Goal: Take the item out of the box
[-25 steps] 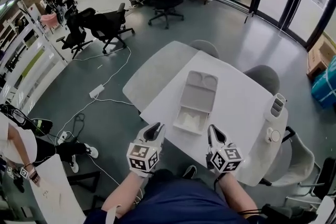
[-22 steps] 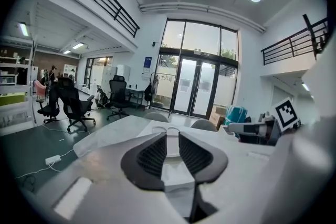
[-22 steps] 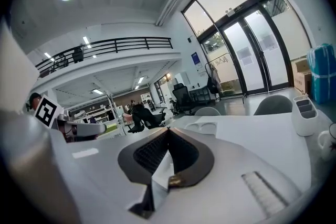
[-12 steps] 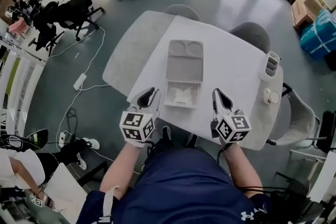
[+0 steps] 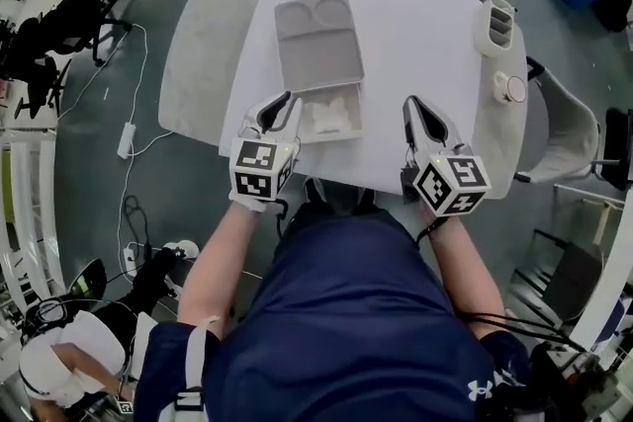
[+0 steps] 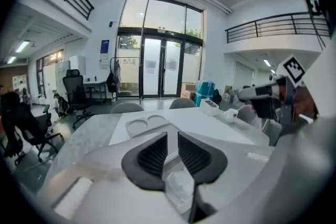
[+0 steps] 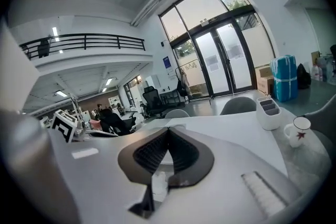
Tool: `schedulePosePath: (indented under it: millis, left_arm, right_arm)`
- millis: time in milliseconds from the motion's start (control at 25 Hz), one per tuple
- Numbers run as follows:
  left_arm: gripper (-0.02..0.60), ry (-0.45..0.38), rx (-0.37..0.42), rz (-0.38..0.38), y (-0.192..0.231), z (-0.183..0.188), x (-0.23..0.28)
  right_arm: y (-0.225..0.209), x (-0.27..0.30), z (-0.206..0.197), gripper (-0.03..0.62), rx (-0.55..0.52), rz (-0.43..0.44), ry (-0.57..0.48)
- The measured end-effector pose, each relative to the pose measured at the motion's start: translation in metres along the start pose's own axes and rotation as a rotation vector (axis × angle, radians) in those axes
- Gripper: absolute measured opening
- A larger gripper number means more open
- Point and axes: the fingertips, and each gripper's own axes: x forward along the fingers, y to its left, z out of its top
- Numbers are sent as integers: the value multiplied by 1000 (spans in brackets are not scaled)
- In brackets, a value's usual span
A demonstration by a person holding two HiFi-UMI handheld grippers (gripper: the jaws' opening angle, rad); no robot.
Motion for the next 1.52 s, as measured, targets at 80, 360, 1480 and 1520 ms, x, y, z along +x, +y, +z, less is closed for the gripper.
schedulePosePath:
  millis: [80, 360, 1480, 1520]
  left_arm:
    - [69, 51, 87, -36, -5, -12, 17]
    - [69, 372, 283, -320, -45, -91, 70]
    - [5, 710, 798, -418, -67, -189, 113]
    - [3, 691, 798, -404, -66, -186, 112]
  right_arm:
    - [-5, -5, 0, 2, 12, -27, -5]
    - [-21, -17, 3, 3, 36, -90, -25]
    - [-35, -45, -20, 3, 71, -153, -10]
    - [-34, -44, -20, 3, 70, -148, -8]
